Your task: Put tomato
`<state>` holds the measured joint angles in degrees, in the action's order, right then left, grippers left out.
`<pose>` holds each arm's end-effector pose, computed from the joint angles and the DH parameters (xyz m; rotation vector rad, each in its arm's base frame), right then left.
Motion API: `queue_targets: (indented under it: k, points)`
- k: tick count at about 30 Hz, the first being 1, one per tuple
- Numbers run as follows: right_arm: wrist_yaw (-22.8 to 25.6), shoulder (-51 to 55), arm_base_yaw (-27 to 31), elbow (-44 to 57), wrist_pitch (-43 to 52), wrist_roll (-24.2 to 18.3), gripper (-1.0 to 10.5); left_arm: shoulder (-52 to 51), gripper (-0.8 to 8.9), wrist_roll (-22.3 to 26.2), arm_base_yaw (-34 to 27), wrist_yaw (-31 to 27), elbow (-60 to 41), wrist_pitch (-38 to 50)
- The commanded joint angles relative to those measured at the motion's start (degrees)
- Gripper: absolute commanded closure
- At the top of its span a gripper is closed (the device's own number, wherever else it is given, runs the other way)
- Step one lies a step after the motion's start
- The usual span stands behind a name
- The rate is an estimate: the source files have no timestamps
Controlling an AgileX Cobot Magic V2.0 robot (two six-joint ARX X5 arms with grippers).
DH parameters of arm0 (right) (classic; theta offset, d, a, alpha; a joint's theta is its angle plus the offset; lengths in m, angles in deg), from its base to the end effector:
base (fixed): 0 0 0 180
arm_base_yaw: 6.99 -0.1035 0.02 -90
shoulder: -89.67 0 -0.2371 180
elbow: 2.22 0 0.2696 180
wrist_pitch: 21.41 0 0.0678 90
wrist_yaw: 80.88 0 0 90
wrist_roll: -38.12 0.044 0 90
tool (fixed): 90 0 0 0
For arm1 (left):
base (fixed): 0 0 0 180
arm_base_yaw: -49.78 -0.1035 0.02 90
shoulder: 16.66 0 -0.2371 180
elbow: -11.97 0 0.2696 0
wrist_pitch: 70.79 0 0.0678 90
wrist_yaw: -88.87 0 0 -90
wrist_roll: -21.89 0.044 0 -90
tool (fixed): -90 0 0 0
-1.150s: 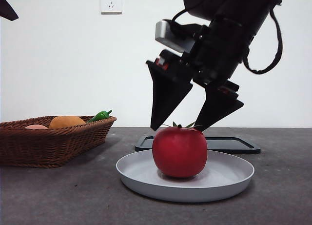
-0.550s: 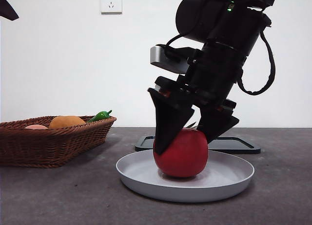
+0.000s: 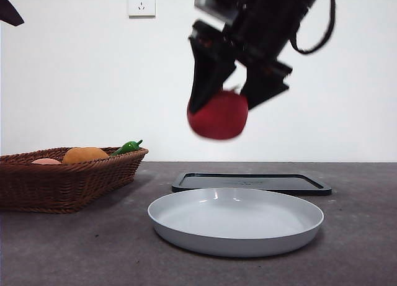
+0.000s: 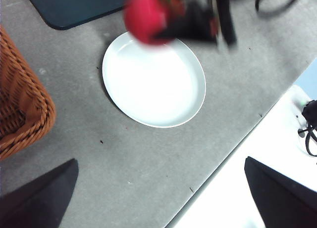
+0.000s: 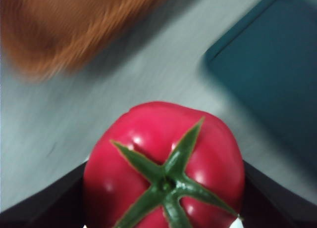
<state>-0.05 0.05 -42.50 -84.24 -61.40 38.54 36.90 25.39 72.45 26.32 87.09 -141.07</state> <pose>0.2895 0.2152 0.2228 -0.1873 0.8312 0.7304 0.1771 -0.0960 0.3130 0.0170 0.8504 -0.8464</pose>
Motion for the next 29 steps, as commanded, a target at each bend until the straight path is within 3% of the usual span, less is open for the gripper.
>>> queue_targets:
  k: [1, 10, 29]
  points:
    - [0.79, -1.05, 1.99, -2.67, 1.79, 0.17, 7.5, 0.35, 2.54, 0.31, 0.22, 0.48, 1.11, 0.42]
    - [0.57, -9.55, 11.26, -9.25, 9.18, 0.17, 7.5, 0.35, 2.54, 0.31, 0.22, 0.50, 1.11, 0.44]
    - [0.22, -29.73, 14.75, -19.45, 12.92, -1.51, 7.5, 0.35, 2.54, 0.31, 0.22, 0.48, 1.11, 0.35]
